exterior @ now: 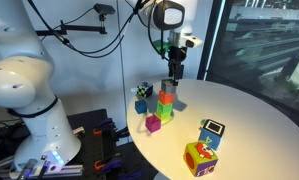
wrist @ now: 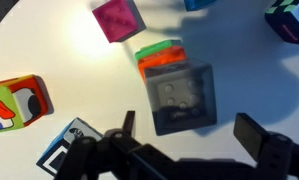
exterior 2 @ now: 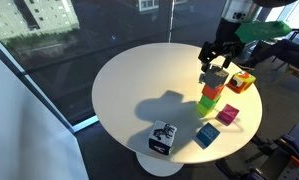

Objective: Put the grey toy block on top on the stacked toy blocks

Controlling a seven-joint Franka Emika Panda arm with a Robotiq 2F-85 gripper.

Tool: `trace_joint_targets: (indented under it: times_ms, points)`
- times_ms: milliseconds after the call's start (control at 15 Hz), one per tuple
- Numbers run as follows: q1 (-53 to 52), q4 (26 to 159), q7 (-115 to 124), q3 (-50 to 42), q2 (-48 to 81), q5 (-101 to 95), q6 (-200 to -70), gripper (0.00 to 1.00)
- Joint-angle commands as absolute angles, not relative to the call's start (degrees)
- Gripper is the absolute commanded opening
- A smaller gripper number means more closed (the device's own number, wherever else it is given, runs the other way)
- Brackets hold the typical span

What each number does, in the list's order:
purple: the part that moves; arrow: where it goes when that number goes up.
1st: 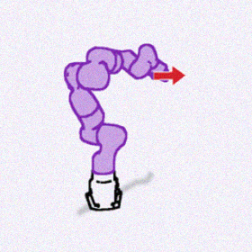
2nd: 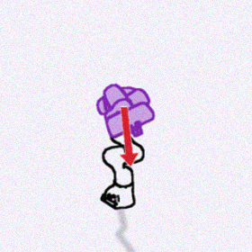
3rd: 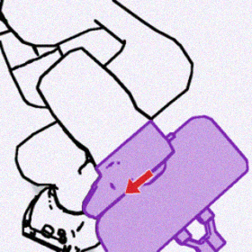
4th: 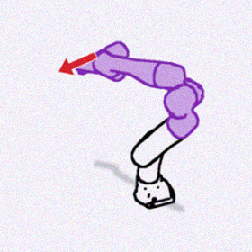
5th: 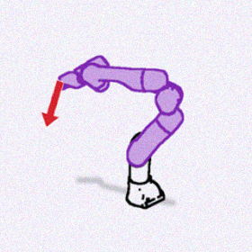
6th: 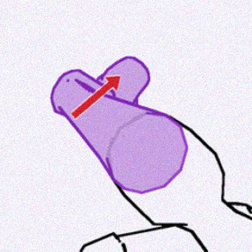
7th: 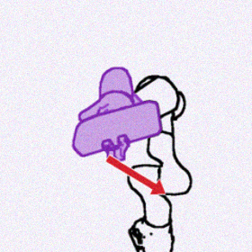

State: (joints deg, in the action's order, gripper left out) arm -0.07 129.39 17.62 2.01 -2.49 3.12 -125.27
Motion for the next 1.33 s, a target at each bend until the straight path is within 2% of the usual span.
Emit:
trace_joint_targets:
  times_ms: [0, 400, 1267]
  points:
    - [-0.3, 129.59, 12.97, 1.42, -4.98, 6.18, -123.9, 1.0]
    - [0.11, 131.38, 12.12, 1.25, -9.6, 4.32, -120.98, 1.0]
    - [2.54, 137.62, 9.41, 0.07, -24.17, -4.82, -104.09, 1.0]
